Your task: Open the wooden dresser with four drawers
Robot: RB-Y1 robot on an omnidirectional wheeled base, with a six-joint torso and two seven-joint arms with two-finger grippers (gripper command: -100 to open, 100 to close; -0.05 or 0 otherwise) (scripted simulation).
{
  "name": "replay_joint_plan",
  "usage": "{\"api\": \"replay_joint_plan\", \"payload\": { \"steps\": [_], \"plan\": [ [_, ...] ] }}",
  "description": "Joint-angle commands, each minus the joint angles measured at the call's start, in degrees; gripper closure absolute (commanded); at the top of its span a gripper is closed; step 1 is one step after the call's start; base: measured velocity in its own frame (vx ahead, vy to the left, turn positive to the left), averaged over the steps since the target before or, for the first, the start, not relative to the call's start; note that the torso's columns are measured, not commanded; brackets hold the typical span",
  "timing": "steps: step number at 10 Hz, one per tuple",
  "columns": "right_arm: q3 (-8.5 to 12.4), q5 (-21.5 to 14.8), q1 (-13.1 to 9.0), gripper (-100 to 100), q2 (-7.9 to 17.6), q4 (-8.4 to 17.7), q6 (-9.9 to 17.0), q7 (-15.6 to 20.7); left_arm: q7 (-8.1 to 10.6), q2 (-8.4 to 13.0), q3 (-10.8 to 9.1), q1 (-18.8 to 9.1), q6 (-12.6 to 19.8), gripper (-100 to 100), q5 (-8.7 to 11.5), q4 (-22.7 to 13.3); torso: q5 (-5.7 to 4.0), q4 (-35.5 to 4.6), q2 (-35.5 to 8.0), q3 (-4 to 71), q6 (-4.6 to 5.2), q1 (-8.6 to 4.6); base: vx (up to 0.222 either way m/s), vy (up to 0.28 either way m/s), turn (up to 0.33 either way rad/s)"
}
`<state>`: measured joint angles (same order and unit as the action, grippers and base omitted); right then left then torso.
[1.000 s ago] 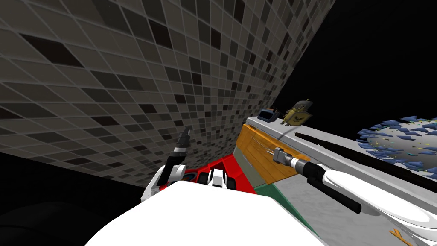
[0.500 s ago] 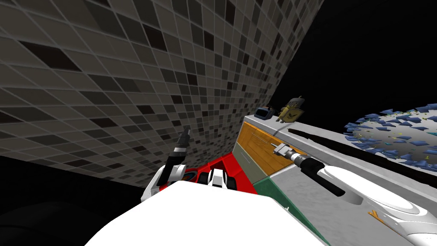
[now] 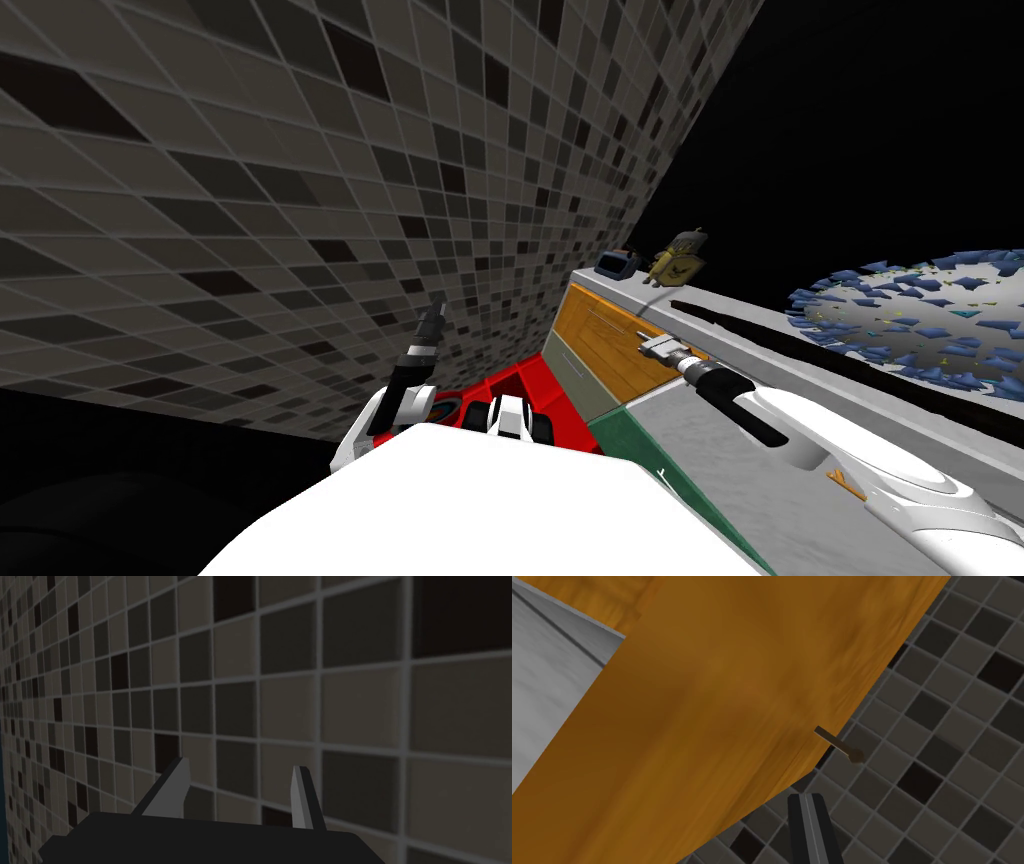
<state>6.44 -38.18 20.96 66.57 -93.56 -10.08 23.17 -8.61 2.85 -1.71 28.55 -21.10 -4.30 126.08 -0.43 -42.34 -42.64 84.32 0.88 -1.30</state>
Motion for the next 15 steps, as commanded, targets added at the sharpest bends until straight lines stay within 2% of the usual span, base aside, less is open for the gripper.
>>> {"api": "replay_joint_plan", "payload": {
  "steps": [1,3,5,6,7,8,9,10,11,12,13,14,15],
  "plan": [
    [0.18,4.53,-3.83,100,-3.88,3.58,3.0,-4.15,0.0,0.0,0.0,0.0,0.0,0,0.0,0.0,-0.03,0.03,0.13,0.08,0.03,-0.13,-0.02,0.002,0.007],
    [0.18,8.23,-7.25,100,-3.88,5.08,3.0,-7.84,0.0,0.0,0.0,0.0,0.0,0,0.0,0.0,0.14,0.03,0.51,0.37,-0.06,-0.2,-0.021,0.011,-0.017],
    [0.18,10.72,-7.46,100,-3.88,7.63,3.0,-11.3,0.0,0.0,0.0,0.0,0.0,0,0.0,0.0,0.19,0.02,0.76,0.54,-0.1,-0.4,-0.003,0.0,0.029],
    [0.18,10.72,-7.46,100,-3.88,7.79,3.0,-12.71,0.0,0.0,0.0,0.01,0.0,0,0.0,0.0,0.04,0.12,0.76,0.52,0.08,-0.56,0.005,0.01,-0.024],
    [0.18,10.72,-7.46,100,-3.88,9.18,3.0,-13.38,0.0,0.0,0.0,0.01,0.0,0,0.0,0.0,-0.03,0.12,0.82,0.55,0.08,-0.8,-0.011,0.017,0.015],
    [-2.27,7.7,-7.53,100,-2.53,5.54,0.89,-10.33,0.0,0.0,0.0,0.0,0.0,0,0.0,0.0,-0.13,0.16,0.86,0.57,0.14,-1.06,-0.018,0.048,0.011],
    [-2.27,7.28,-7.53,100,-2.53,5.54,0.89,-10.33,0.0,0.01,-0.01,0.01,0.0,0,0.0,-0.01,-0.21,0.29,0.78,0.5,-0.35,-0.41,-0.004,0.033,-0.005],
    [-3.84,4.98,-6.91,100,-0.29,3.04,0.9,-8.16,0.0,0.01,-0.01,0.01,0.0,0,0.0,0.0,-0.12,0.37,0.73,0.44,-0.61,0.3,0.0,0.023,-0.033],
    [-3.84,4.01,-6.91,100,-0.29,3.03,0.9,-8.16,0.0,0.01,-0.01,0.01,0.0,0,0.0,0.0,0.07,0.31,0.66,0.41,-0.8,0.8,-0.002,0.016,-0.023],
    [-5.41,1.92,-6.28,100,1.95,0.7,0.91,-5.99,0.0,0.01,-0.01,0.01,0.0,0,0.0,0.0,0.17,0.28,0.62,0.38,-0.91,1.06,-0.01,0.027,-0.002],
    [-5.41,0.73,-6.28,100,1.95,0.53,0.91,-5.99,0.0,0.0,0.0,0.01,0.0,0,0.0,0.0,0.33,0.18,0.52,0.34,-0.91,1.25,-0.005,0.027,-0.002],
    [-6.98,-1.26,-5.66,100,4.19,-1.98,0.93,-3.82,0.0,0.0,0.0,0.01,0.0,0,0.0,0.0,0.43,0.09,0.42,0.29,-0.91,1.34,-0.003,0.035,-0.009],
    [-6.98,-2.55,-5.66,100,4.19,-1.98,0.93,-3.82,0.0,0.0,0.0,0.01,0.0,0,0.0,0.0,0.46,0.06,0.35,0.25,-0.9,1.39,-0.004,0.031,-0.003]
  ]
}}
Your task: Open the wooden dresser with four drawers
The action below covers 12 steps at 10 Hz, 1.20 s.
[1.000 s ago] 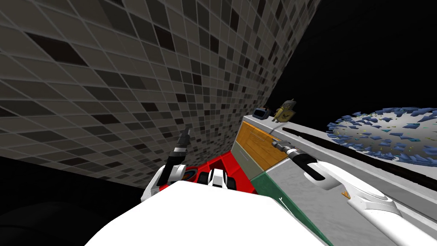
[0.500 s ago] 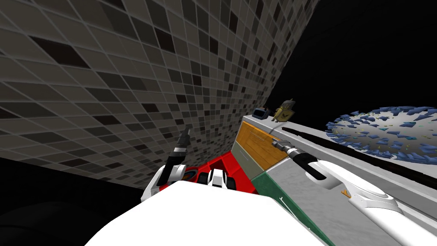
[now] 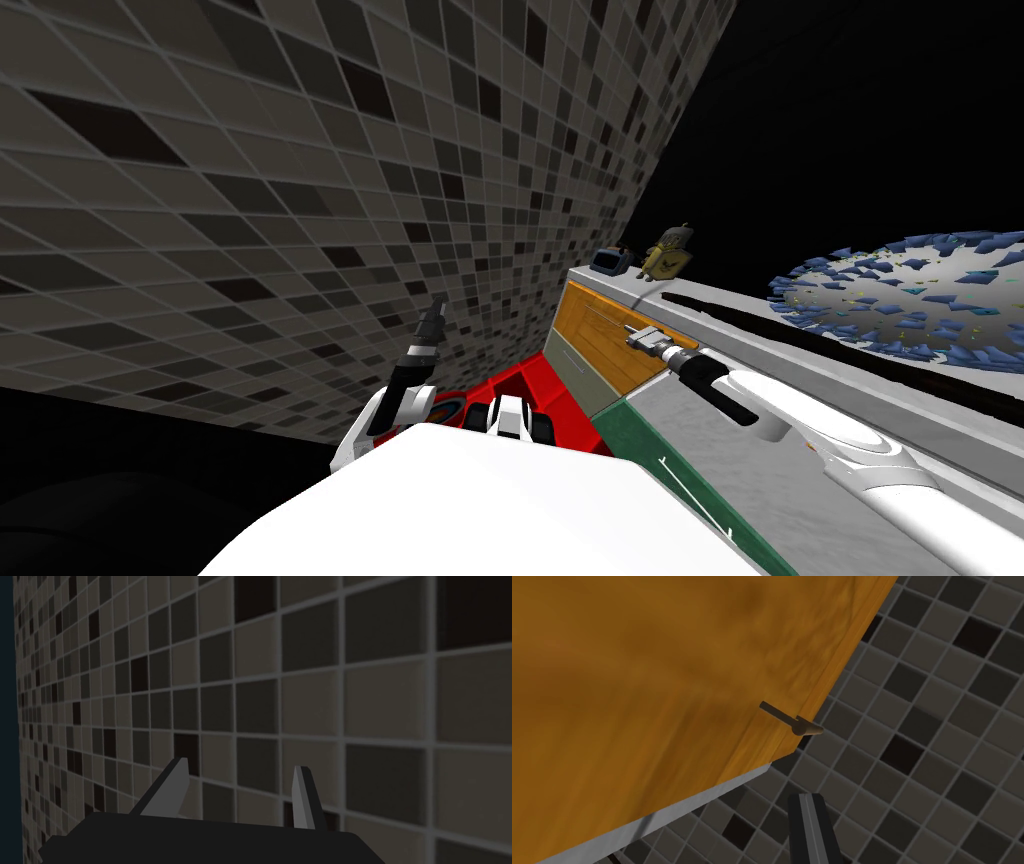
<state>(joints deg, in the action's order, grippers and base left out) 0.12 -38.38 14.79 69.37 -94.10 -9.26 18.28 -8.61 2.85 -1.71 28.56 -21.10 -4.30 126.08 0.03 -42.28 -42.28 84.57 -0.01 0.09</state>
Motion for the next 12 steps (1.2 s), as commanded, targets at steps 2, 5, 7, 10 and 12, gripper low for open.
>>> {"api": "replay_joint_plan", "payload": {
  "steps": [2,5,7,10,12],
  "plan": [
    [-2.23,-5.62,1.13,100,3.64,-3.95,0.12,3.24,0.0,0.0,0.0,0.0,0.0,0,0.0,0.0,-0.02,-0.02,-0.05,-0.03,0.02,-0.08,-0.005,0.031,-0.011],
    [-5.36,-10.92,2.37,100,8.12,-8.97,0.15,7.58,0.0,0.0,0.0,0.0,0.0,0,0.0,0.0,-0.04,-0.01,-0.01,-0.01,0.01,-0.12,-0.008,0.033,-0.009],
    [-6.93,-14.13,2.99,100,10.36,-11.06,0.16,9.75,0.0,0.0,0.0,0.0,0.0,0,0.0,0.0,-0.04,0.0,0.02,0.0,0.02,-0.11,-0.006,0.032,-0.007],
    [-8.5,-18.74,3.61,100,12.6,-13.98,0.18,11.91,0.0,0.0,0.0,0.0,0.0,0,0.0,0.0,-0.03,-0.01,-0.01,-0.01,0.03,-0.09,-0.006,0.03,-0.008],
    [-10.06,-22.02,4.23,100,14.84,-16.49,0.19,14.08,0.0,0.0,0.0,0.0,0.0,0,0.0,0.0,-0.02,0.0,0.01,0.01,0.01,-0.08,-0.007,0.032,-0.008]
  ]
}}
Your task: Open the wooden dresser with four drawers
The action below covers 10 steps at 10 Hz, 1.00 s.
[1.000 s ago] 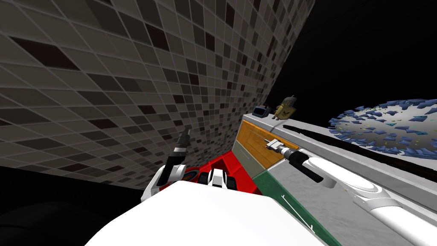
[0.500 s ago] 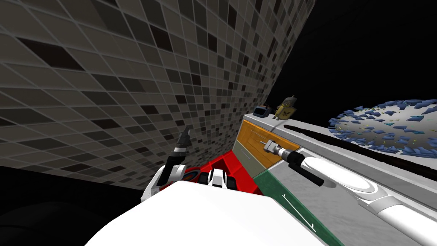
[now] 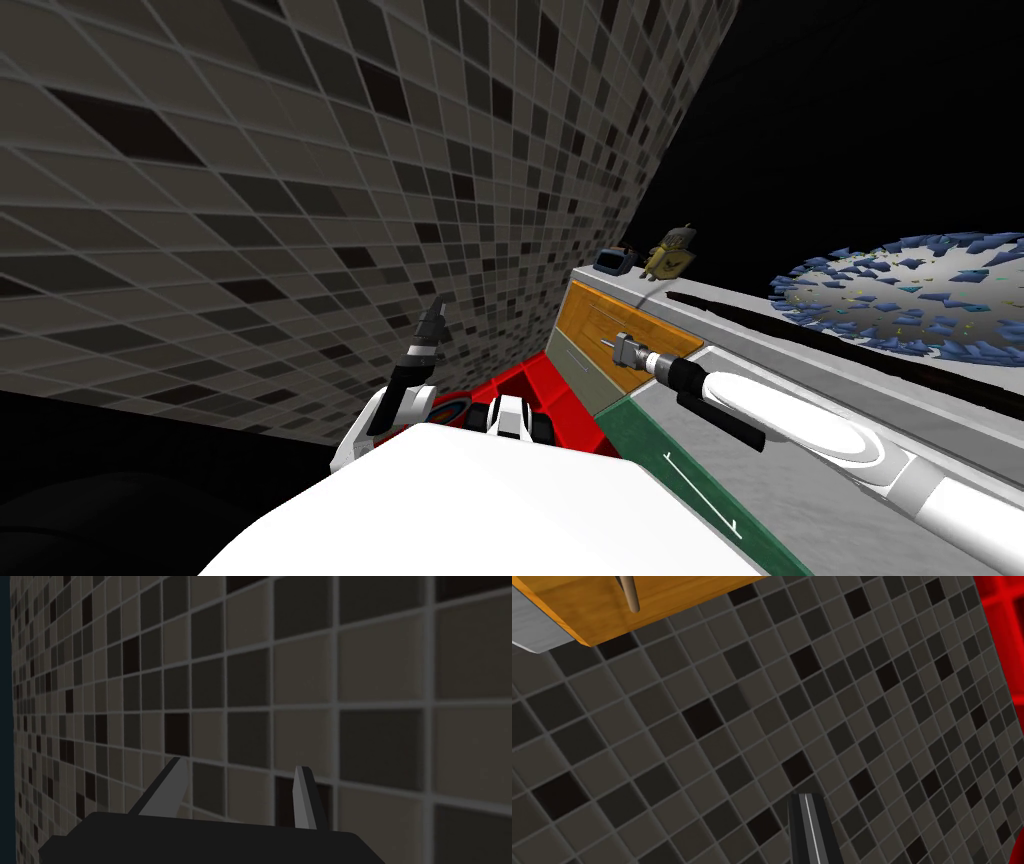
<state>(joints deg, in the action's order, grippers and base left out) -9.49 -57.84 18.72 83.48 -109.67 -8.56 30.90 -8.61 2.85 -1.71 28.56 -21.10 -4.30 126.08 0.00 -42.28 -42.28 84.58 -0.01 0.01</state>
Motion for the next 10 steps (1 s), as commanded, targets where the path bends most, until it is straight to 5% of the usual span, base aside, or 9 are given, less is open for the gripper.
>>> {"api": "replay_joint_plan", "payload": {
  "steps": [1,2,10],
  "plan": [
    [-1.12,-1.67,-0.24,100,0.93,-0.92,0.3,0.63,0.0,0.0,0.0,0.0,0.0,0,0.0,0.0,-0.01,0.0,0.0,-0.01,0.01,-0.02,-0.003,0.013,0.0],
    [-1.01,-1.86,-0.4,-100,1.47,-0.76,0.16,0.71,0.0,0.0,0.0,0.0,0.0,0,0.0,0.0,-0.03,0.0,0.0,0.0,0.01,-0.09,0.034,-0.076,0.006],
    [-0.01,-1.83,-1.11,-100,3.56,0.45,-0.71,0.61,0.0,0.02,-0.02,0.02,0.0,0,0.0,0.0,-0.01,0.02,0.08,0.05,0.0,-0.04,0.093,-0.148,0.013]
  ]
}}
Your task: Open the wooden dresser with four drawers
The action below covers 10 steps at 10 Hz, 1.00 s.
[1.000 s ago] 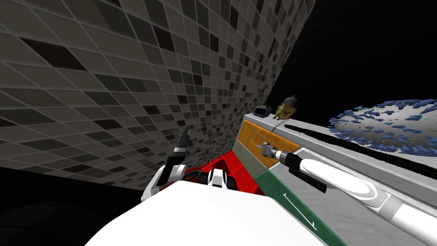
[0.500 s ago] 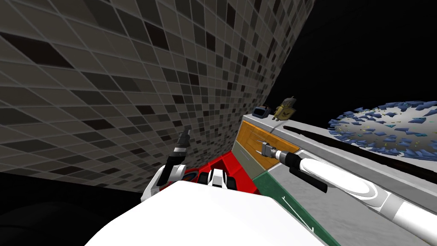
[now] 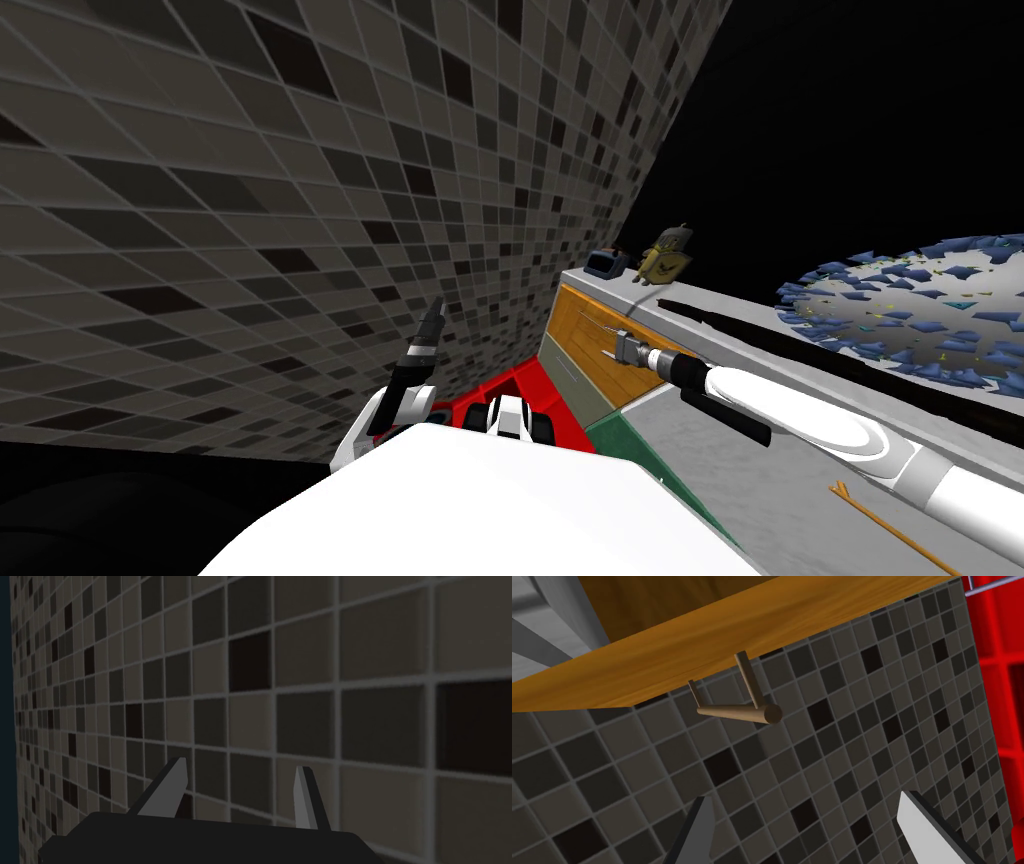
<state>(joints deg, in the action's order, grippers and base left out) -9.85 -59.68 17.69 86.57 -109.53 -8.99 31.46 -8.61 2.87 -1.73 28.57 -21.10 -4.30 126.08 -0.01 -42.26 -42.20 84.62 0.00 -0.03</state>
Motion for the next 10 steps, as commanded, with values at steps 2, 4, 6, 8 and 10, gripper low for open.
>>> {"api": "replay_joint_plan", "payload": {
  "steps": [2,4,6,8,10],
  "plan": [
    [0.24,-0.02,-0.22,-100,0.6,0.35,-0.23,0.0,0.0,0.0,0.0,0.0,0.0,0,0.0,0.0,-0.02,-0.03,-0.11,-0.07,0.01,-0.04,0.076,-0.128,0.01],
    [0.3,-0.16,0.24,-100,-0.15,0.47,-0.11,0.38,0.0,-0.02,0.02,-0.02,0.0,0,0.0,0.0,0.02,0.07,0.08,0.01,-0.1,0.27,0.044,0.004,0.052],
    [0.43,-0.17,0.41,100,0.04,0.01,0.07,0.37,0.0,-0.02,0.02,-0.01,0.0,0,0.0,0.0,0.0,0.0,-0.05,-0.02,0.0,0.01,-0.02,0.032,-0.022],
    [0.55,-0.16,0.53,100,0.32,-0.5,0.2,0.26,0.0,-0.03,0.03,-0.03,0.0,0,0.0,0.0,0.05,-0.01,-0.33,-0.21,0.0,0.32,-0.083,0.142,-0.033],
    [0.71,-0.15,0.69,100,0.69,-1.18,0.37,0.1,0.0,-0.04,0.04,-0.03,0.0,0,0.0,0.0,0.11,-0.08,-0.27,-0.15,0.01,0.27,-0.112,0.173,-0.038]
  ]
}}
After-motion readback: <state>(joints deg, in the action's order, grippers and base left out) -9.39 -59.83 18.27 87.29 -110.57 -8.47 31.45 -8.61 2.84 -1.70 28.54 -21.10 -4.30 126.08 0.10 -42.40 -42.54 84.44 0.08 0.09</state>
